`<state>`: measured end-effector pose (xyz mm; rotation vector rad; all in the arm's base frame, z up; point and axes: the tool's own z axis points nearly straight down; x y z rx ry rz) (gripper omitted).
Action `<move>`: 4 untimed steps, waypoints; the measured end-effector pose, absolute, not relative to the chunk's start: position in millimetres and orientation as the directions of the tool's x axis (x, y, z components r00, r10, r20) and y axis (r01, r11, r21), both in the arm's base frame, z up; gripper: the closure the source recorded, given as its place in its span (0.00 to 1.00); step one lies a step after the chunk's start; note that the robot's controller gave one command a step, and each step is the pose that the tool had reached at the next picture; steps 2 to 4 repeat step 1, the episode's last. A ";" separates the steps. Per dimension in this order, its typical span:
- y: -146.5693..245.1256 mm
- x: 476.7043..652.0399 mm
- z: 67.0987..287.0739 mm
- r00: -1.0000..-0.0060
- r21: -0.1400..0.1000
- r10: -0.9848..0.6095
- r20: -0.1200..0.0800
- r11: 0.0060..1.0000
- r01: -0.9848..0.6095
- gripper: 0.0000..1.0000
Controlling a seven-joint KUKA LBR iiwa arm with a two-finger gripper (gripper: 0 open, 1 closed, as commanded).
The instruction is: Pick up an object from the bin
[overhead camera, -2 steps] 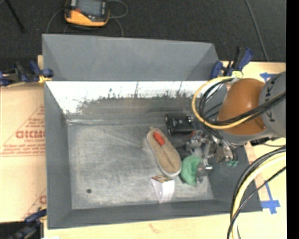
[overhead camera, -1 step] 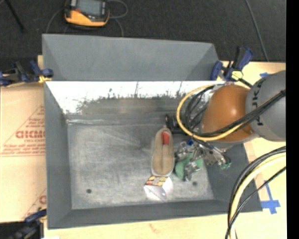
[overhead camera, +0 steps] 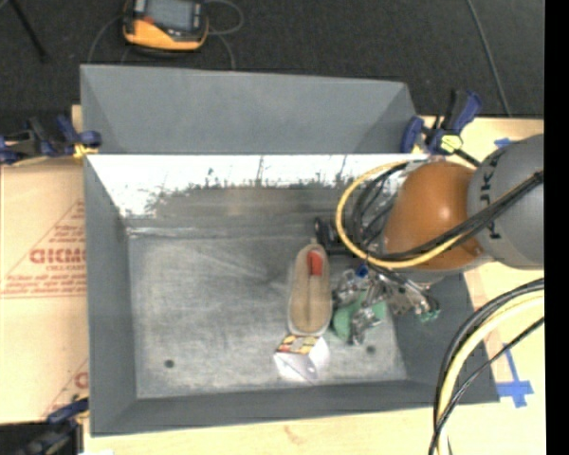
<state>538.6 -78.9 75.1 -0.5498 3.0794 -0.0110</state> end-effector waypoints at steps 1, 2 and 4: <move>-57.7 540.7 201.2 -0.927 -0.002 -0.374 -0.003 0.927 -0.374 1.00; -57.7 540.7 201.2 -0.927 -0.002 -0.374 -0.003 0.927 -0.374 1.00; -57.7 540.7 201.2 -0.927 -0.002 -0.374 -0.003 0.927 -0.374 1.00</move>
Offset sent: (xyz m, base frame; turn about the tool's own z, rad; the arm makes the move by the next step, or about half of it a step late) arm 0.0000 0.0000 0.0000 0.0000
